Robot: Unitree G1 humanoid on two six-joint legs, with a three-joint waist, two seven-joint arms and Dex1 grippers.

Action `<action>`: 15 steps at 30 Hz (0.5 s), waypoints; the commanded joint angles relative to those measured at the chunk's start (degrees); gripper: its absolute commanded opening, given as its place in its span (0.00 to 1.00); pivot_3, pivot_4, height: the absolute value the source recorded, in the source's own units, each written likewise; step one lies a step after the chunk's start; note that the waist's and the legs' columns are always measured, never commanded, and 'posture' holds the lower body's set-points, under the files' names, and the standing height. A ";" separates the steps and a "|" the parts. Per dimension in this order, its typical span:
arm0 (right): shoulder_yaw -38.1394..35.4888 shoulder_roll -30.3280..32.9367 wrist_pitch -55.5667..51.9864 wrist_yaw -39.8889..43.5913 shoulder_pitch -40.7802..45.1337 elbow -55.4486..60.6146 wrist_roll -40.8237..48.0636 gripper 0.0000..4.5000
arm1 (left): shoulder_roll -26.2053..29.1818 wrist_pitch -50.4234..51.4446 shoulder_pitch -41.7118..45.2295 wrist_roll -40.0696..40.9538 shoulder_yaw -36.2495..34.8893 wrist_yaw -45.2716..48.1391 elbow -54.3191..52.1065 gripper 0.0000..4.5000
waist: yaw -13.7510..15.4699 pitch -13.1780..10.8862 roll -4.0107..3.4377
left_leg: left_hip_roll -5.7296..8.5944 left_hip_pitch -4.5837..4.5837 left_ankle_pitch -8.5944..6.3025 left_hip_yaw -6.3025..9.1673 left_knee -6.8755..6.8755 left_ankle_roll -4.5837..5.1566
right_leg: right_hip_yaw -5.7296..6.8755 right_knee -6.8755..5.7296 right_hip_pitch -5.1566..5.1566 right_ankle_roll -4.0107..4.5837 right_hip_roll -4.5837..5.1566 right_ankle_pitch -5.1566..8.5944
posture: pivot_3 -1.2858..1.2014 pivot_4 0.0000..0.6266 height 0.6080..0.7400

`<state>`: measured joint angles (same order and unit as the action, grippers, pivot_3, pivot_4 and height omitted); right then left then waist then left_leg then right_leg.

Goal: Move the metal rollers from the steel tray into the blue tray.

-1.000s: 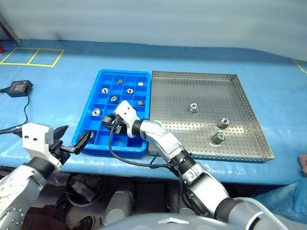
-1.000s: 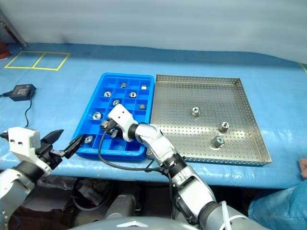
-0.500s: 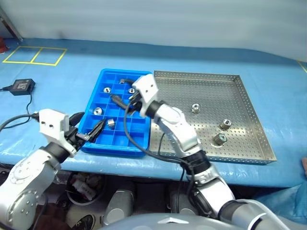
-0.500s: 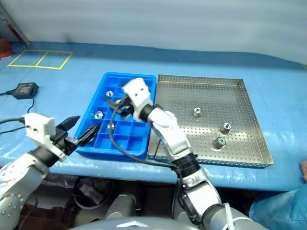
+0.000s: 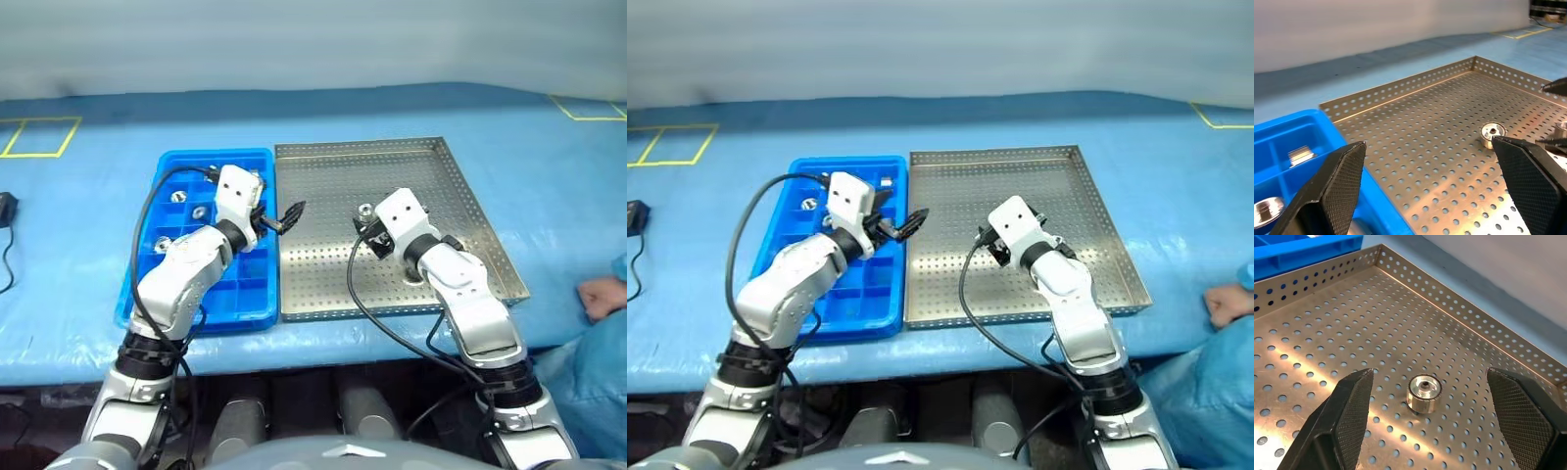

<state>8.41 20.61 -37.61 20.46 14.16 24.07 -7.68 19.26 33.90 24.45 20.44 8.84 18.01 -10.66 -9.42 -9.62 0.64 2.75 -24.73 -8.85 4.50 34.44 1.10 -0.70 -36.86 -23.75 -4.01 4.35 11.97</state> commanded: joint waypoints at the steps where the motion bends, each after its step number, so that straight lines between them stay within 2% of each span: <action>1: -1.87 -0.58 -1.36 -0.90 -1.94 5.78 0.73 0.86 | -2.33 -4.22 6.49 -4.75 2.78 1.73 8.17 1.00 | -0.77 0.00 -0.01 | -0.01 -0.02 -0.01 0.01 0.07 0.01 | 0.04 -0.01 0.03 -0.01 -0.01 0.01 | 0.37 0.24 1.00; 5: -3.41 -1.22 -2.48 -1.56 -3.50 10.65 1.61 0.86 | -7.64 -8.12 14.04 -10.05 6.24 2.47 23.06 1.00 | -2.34 -0.02 -0.03 | 0.04 -0.19 -0.10 0.07 0.62 0.13 | 0.07 -0.01 0.16 -0.09 0.01 0.03 | 0.35 0.24 1.00; 11: -3.61 -1.91 -2.73 -2.15 -4.87 14.34 2.40 0.86 | -14.36 -14.75 22.41 -13.91 5.14 3.08 43.18 1.00 | -7.76 -0.02 -0.02 | 0.35 -0.37 -0.17 0.03 0.83 0.25 | 0.01 0.08 0.19 -0.67 0.36 -0.27 | 0.32 0.24 1.00; 15: -3.74 -2.13 -2.52 -2.79 -6.09 15.10 2.50 0.86 | -17.06 -18.88 28.35 -16.63 3.31 -0.70 55.52 1.00 | -11.67 -0.03 -0.02 | 0.45 -0.44 -0.14 0.08 0.81 0.42 | 0.04 0.07 0.11 -1.05 0.43 -0.36 | 0.31 0.24 1.00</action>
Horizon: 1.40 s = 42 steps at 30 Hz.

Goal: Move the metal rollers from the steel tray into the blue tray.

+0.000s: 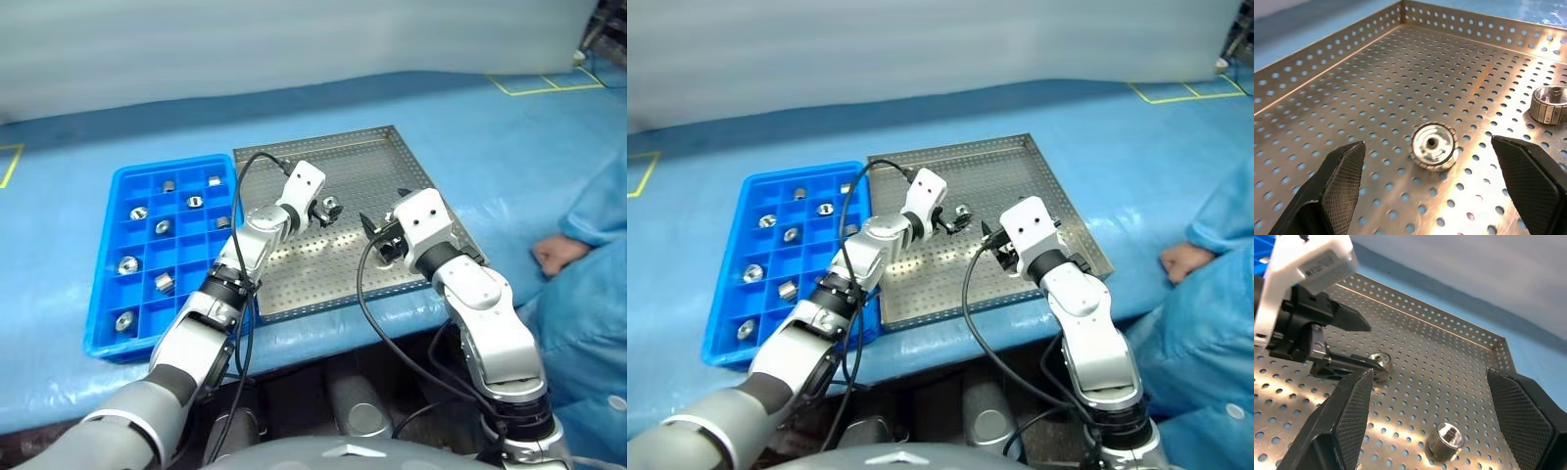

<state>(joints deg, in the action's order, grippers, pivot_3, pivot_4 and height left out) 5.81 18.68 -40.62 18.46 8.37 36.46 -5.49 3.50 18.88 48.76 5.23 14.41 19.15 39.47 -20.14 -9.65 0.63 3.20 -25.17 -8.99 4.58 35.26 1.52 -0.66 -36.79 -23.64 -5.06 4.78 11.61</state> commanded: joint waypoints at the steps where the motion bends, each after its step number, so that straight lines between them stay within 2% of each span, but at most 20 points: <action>1: -1.10 -0.24 0.59 -0.91 -0.49 2.82 0.34 0.86 | -1.93 -4.51 5.14 -1.22 -2.96 -1.62 7.70 1.00 | -1.78 0.00 0.00 | 0.01 0.00 -0.02 -0.01 -0.01 0.03 | -0.01 0.00 -0.02 -0.02 0.02 0.01 | 0.31 0.24 1.00; 5: -1.22 -0.63 1.01 -1.69 -0.96 2.73 0.31 0.86 | -3.40 -6.84 8.84 -3.92 -3.99 -5.96 16.04 1.00 | -4.95 -0.01 0.02 | 0.13 0.01 -0.06 -0.03 -0.02 0.12 | 0.01 -0.01 0.03 -0.16 0.16 0.08 | 0.31 0.24 1.00; 10: -1.69 -0.93 1.15 -2.54 -1.04 2.46 0.42 0.86 | -4.02 -7.81 10.15 -5.87 -4.43 -7.87 19.74 1.00 | -7.42 -0.02 0.04 | 0.27 0.05 -0.08 -0.08 -0.01 0.23 | 0.01 -0.04 0.11 -0.30 0.37 0.10 | 0.31 0.24 1.00; 22: -1.00 -1.24 1.71 -2.69 0.15 0.40 0.68 0.86 | -2.19 -7.16 7.90 -8.36 -6.74 -12.64 19.01 1.00 | -8.71 -0.04 0.07 | 0.36 0.17 -0.02 -0.14 0.00 0.34 | 0.00 -0.06 0.25 -0.45 0.52 0.02 | 0.32 0.24 1.00; 28: -0.71 -1.20 1.94 -2.46 0.76 0.11 0.76 0.86 | -2.81 -5.00 7.05 -8.41 -6.50 -9.55 19.23 1.00 | -8.30 -0.04 0.07 | 0.38 0.16 -0.01 -0.14 0.01 0.36 | 0.01 -0.06 0.25 -0.47 0.53 0.01 | 0.33 0.24 1.00; 31: -0.71 -1.22 1.93 -2.53 0.89 0.10 0.78 0.87 | -3.31 -4.42 6.76 -8.52 -6.74 -9.18 19.25 0.87 | -8.19 -0.04 0.07 | 0.39 0.19 -0.02 -0.14 0.02 0.38 | 0.01 -0.05 0.29 -0.48 0.54 0.01 | 0.33 0.24 1.00; 33: -0.72 -1.22 1.92 -2.54 0.90 0.10 0.80 0.87 | -3.47 -3.99 6.83 -8.89 -6.66 -8.68 19.33 0.73 | -8.16 -0.04 0.07 | 0.39 0.19 -0.02 -0.14 0.02 0.38 | 0.01 -0.06 0.30 -0.48 0.55 0.01 | 0.33 0.24 1.00; 42: -0.75 -1.32 2.02 -2.90 0.87 0.00 0.61 0.87 | -3.67 -2.72 6.89 -9.72 -6.82 -8.47 19.39 0.73 | -8.27 -0.04 0.08 | 0.39 0.39 -0.04 -0.14 0.02 0.36 | 0.01 -0.05 0.52 -0.49 0.55 0.01 | 0.33 0.24 1.00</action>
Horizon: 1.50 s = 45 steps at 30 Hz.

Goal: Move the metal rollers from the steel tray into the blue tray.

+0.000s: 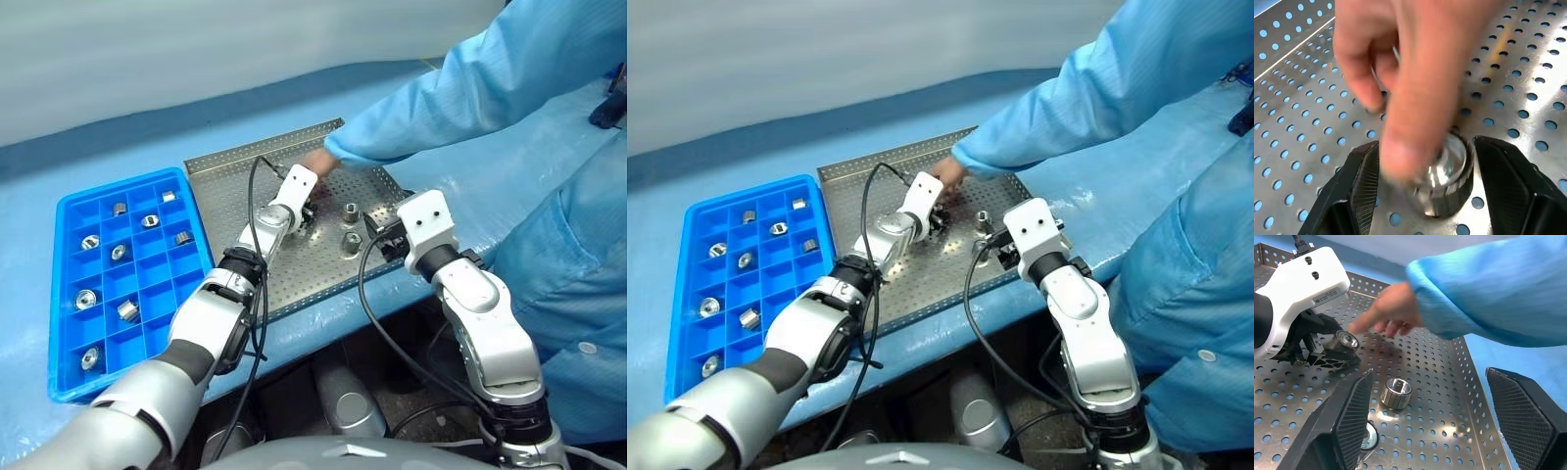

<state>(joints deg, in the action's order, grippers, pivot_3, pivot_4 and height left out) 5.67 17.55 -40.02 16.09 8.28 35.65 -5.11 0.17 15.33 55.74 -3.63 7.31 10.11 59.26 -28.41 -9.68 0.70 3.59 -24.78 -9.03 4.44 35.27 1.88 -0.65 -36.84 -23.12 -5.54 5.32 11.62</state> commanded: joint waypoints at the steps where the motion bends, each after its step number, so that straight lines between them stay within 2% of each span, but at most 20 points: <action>1: -0.58 -0.20 1.46 -0.53 1.01 0.75 0.25 0.87 | -0.32 0.84 -0.10 -0.89 0.26 0.55 -0.44 0.73 | 0.00 0.00 0.00 | 0.00 0.06 -0.03 0.00 0.00 -0.06 | 0.00 0.01 0.06 0.00 0.00 0.00 | 0.33 0.24 1.00; 28: 0.68 0.18 2.18 1.49 1.07 0.69 1.91 0.87 | 1.03 0.80 -1.30 -0.78 -0.49 1.17 -2.25 0.73 | 0.08 0.00 0.00 | 0.00 0.19 -0.14 0.00 0.09 -0.23 | 0.03 0.02 0.25 -0.09 0.04 -0.04 | 0.33 0.24 1.00; 36: 1.28 0.51 2.37 2.29 0.70 0.97 1.93 0.87 | 3.17 -0.51 -1.15 0.18 -2.33 1.24 -4.45 0.73 | -0.12 0.00 0.01 | 0.00 0.19 -0.14 0.00 0.10 -0.22 | 0.03 0.02 0.26 -0.10 0.04 -0.05 | 0.33 0.24 1.00; 41: 1.15 0.37 2.39 2.06 -0.05 0.87 1.84 0.87 | 4.43 -0.68 -2.64 6.34 -7.25 6.81 -11.99 0.73 | 0.05 -0.01 0.02 | 0.00 0.17 -0.14 0.00 0.09 -0.22 | 0.03 0.02 0.23 -0.10 0.05 -0.05 | 0.33 0.24 1.00; 43: 1.35 0.21 2.49 1.97 -0.47 0.71 1.82 0.87 | 4.42 2.04 -4.41 10.86 -9.27 12.04 -17.91 0.73 | 0.38 -0.01 0.02 | 0.01 0.11 -0.15 0.00 0.09 -0.21 | 0.02 0.04 0.18 -0.10 0.08 -0.05 | 0.33 0.24 1.00; 45: 1.92 -0.04 2.69 1.99 -0.81 0.53 1.85 0.87 | 5.10 10.14 -7.39 18.29 -10.45 20.99 -26.61 0.73 | 0.61 -0.01 0.01 | 0.01 0.10 -0.16 -0.01 0.09 -0.19 | 0.01 0.05 0.18 -0.09 0.08 -0.05 | 0.33 0.24 1.00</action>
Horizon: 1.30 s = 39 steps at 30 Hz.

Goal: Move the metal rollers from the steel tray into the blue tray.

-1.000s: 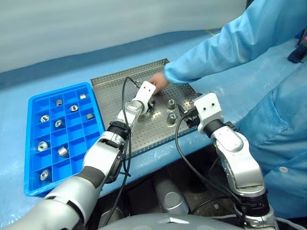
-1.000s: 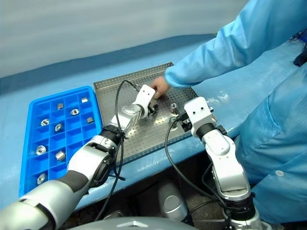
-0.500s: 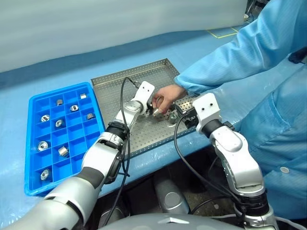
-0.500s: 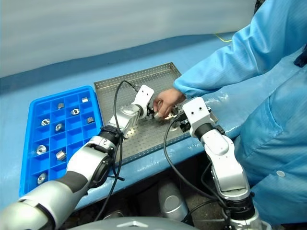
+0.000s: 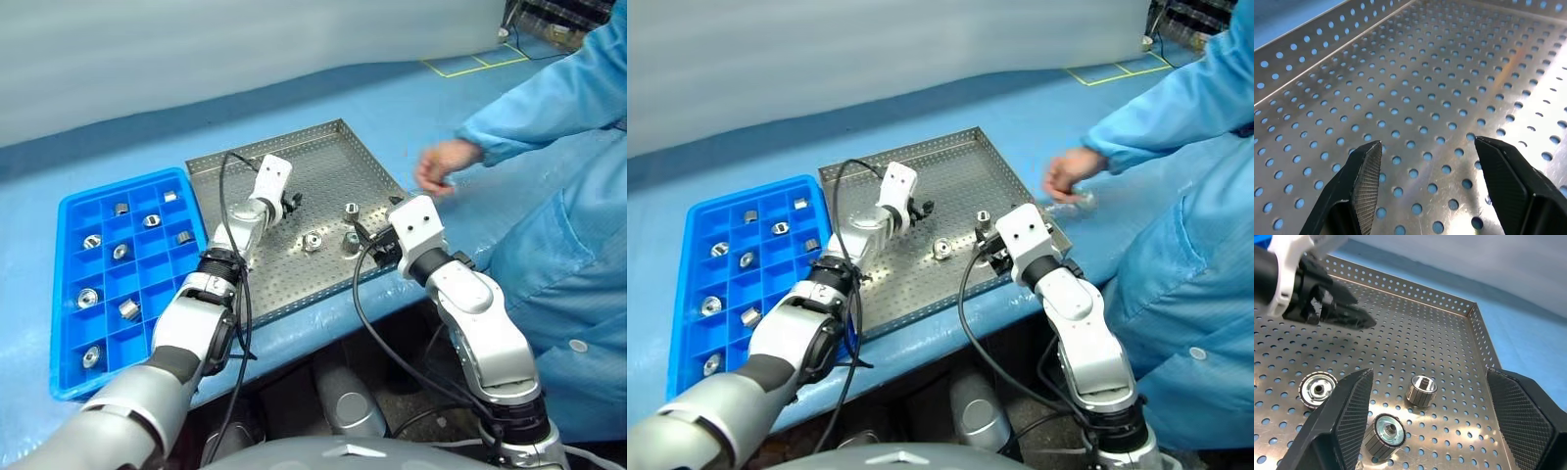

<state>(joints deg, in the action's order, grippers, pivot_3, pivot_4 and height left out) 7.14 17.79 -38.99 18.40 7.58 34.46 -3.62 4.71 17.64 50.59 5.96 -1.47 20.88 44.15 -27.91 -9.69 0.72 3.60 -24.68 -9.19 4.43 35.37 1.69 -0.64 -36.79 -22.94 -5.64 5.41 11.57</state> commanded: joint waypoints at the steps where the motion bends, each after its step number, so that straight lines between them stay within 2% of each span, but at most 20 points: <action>1: 0.75 -0.42 1.72 -0.35 -0.16 1.64 0.33 0.87 | 1.32 13.17 -3.89 12.29 -1.53 14.58 -15.76 0.73 | 0.18 0.00 -0.01 | 0.00 0.01 0.00 -0.01 -0.01 0.01 | -0.02 0.00 -0.02 0.01 -0.01 0.00 | 0.33 0.24 1.00; 3: 1.16 -0.55 1.83 -0.44 -0.25 1.50 0.22 0.87 | 3.24 19.41 -6.89 14.97 0.72 19.66 -22.12 0.73 | 0.31 0.01 -0.02 | -0.03 0.02 0.00 -0.01 -0.04 0.00 | -0.03 -0.02 -0.03 0.03 -0.05 0.02 | 0.33 0.24 1.00; 4: 1.34 -0.54 1.86 -0.53 -0.25 1.33 0.10 0.87 | 4.97 20.29 -8.86 13.26 3.84 20.65 -24.83 0.73 | 0.37 0.01 -0.03 | -0.05 0.03 0.00 -0.01 -0.04 0.00 | -0.04 -0.03 -0.04 0.04 -0.07 0.03 | 0.33 0.24 1.00; 7: 1.47 -0.63 1.90 -0.67 -0.30 1.22 0.08 0.87 | 9.21 20.93 -13.34 9.12 10.23 21.84 -30.28 0.73 | 0.69 0.02 -0.04 | -0.05 0.09 0.00 -0.01 -0.03 0.00 | -0.08 -0.06 -0.01 0.05 -0.09 0.03 | 0.33 0.24 1.00; 11: 1.49 -0.83 2.03 -0.85 -0.47 1.14 0.07 0.87 | 11.35 19.73 -15.39 6.61 12.86 20.89 -31.63 0.73 | 1.31 0.02 -0.03 | -0.05 0.08 0.00 0.00 0.04 0.00 | -0.10 -0.08 0.00 0.03 -0.05 0.01 | 0.33 0.24 1.00; 17: 2.14 -0.91 2.25 -0.98 -0.16 0.80 0.08 0.87 | 9.20 19.39 -15.47 5.23 13.62 18.74 -28.19 0.73 | 2.31 0.02 -0.03 | -0.04 0.04 -0.01 0.01 0.03 -0.01 | -0.07 -0.03 -0.02 0.06 0.02 0.02 | 0.34 0.24 1.00; 32: 2.35 -0.38 2.48 -1.30 -0.27 1.12 -0.51 0.87 | 5.80 16.21 -16.11 2.68 14.79 17.62 -22.91 0.73 | 2.22 0.03 -0.04 | -0.02 0.07 -0.01 0.01 0.00 0.00 | -0.05 -0.02 0.01 0.07 0.05 0.03 | 0.33 0.24 1.00; 36: 2.58 -0.31 2.66 -1.31 -0.23 1.12 -0.71 0.87 | 5.14 16.65 -16.56 2.87 14.00 17.00 -22.47 0.55 | 2.12 0.03 -0.04 | -0.02 0.06 -0.01 0.01 0.00 0.00 | -0.04 -0.02 0.00 0.06 0.05 0.03 | 0.33 0.24 1.00; 38: 2.66 -0.26 2.71 -1.33 -0.23 1.09 -0.79 0.87 | 5.39 16.97 -16.67 2.86 14.32 17.44 -22.72 0.40 | 2.10 0.03 -0.05 | -0.02 0.06 -0.01 0.01 -0.01 0.00 | -0.04 -0.03 -0.01 0.07 0.04 0.03 | 0.33 0.24 1.00; 39: 2.69 -0.25 2.72 -1.34 -0.22 1.09 -0.80 0.87 | 5.76 17.46 -16.68 2.52 14.78 17.56 -22.98 0.39 | 2.11 0.03 -0.05 | -0.02 0.06 -0.01 0.01 -0.01 0.00 | -0.04 -0.03 -0.01 0.07 0.03 0.03 | 0.33 0.24 1.00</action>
<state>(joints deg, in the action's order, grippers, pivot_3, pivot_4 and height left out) 9.78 17.52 -37.67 17.35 6.96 34.26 -4.20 10.24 34.41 34.55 8.98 12.77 37.86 21.00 -25.80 -9.66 0.67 3.58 -24.62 -9.19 4.44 35.36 1.69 -0.68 -36.81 -22.95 -5.57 5.44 11.60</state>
